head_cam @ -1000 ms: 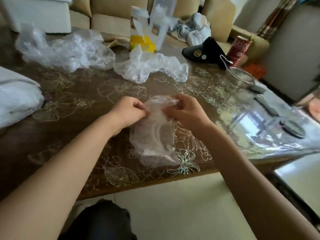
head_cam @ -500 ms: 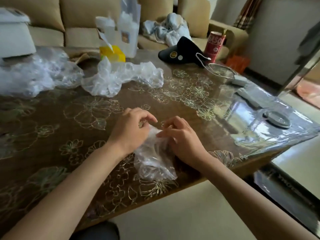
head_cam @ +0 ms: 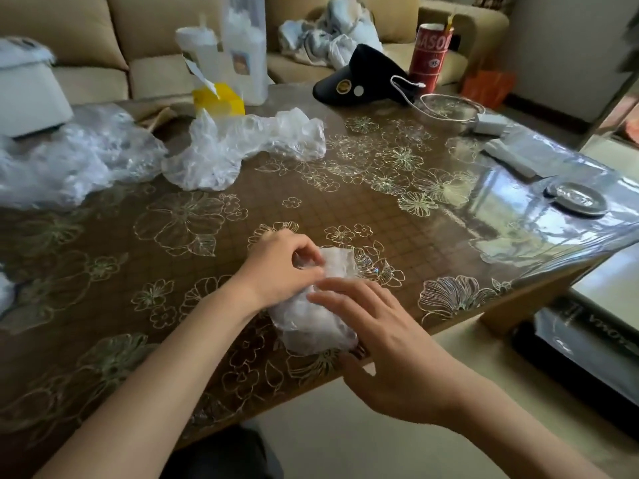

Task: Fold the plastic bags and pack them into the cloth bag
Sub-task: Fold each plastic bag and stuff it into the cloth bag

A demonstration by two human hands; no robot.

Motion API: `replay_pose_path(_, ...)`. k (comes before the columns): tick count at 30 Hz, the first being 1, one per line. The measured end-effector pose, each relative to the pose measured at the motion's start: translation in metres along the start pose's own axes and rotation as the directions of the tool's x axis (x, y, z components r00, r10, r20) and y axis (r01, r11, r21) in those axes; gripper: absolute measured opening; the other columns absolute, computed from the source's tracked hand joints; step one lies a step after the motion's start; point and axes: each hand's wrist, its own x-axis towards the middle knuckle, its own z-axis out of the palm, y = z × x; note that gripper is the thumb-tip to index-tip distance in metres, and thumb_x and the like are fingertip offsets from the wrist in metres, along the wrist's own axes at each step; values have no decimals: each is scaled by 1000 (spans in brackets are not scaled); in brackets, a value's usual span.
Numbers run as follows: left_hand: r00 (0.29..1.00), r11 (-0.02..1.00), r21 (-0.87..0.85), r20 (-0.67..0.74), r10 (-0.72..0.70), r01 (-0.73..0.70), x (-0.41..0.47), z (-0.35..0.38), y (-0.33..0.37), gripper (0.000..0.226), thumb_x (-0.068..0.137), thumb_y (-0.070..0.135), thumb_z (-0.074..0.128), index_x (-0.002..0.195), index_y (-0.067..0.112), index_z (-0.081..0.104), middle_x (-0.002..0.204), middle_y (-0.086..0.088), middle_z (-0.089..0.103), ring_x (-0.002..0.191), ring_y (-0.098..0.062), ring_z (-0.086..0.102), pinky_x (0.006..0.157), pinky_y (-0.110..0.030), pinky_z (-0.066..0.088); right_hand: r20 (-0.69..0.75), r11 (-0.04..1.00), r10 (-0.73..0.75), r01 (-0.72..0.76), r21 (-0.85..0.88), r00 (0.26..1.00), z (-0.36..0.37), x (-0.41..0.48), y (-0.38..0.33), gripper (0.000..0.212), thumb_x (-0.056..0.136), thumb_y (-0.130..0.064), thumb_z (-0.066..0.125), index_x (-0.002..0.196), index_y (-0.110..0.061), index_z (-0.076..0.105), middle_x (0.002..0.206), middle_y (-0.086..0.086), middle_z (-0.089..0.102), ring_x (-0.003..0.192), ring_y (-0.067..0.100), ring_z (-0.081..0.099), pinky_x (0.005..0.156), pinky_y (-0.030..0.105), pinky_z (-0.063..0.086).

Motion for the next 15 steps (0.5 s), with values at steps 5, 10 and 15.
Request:
replay_pose_path(5,1000,999,35,18,3,-3,0,3,0,19,78,28,72,74,39,57,94,3,57,96,-19,53,90,-39,45,-165,998,9,1,60,986,6,9,4,15,84,-26,55,96,-25,64,96,-7,63,91,10,54,82,26,46)
replay_pose_path(10,993,990,-106,80,-90,98,5,-2,2,28,85,56,50,74,34,64,100,-4,66,99,-22,59,93,-41,46,-172,906,375,-321,276,911,2,34,2,39,90,-24,59,57,-22,38,55,-11,41,55,4,40,53,20,30)
replay_pose_path(15,945,944,-252,301,-132,212,3,-17,4,74,72,83,39,91,18,71,107,-1,68,108,-16,58,103,-36,39,-185,827,561,-537,167,807,5,51,-4,20,86,-26,55,69,-21,46,78,-7,52,72,13,48,62,30,36)
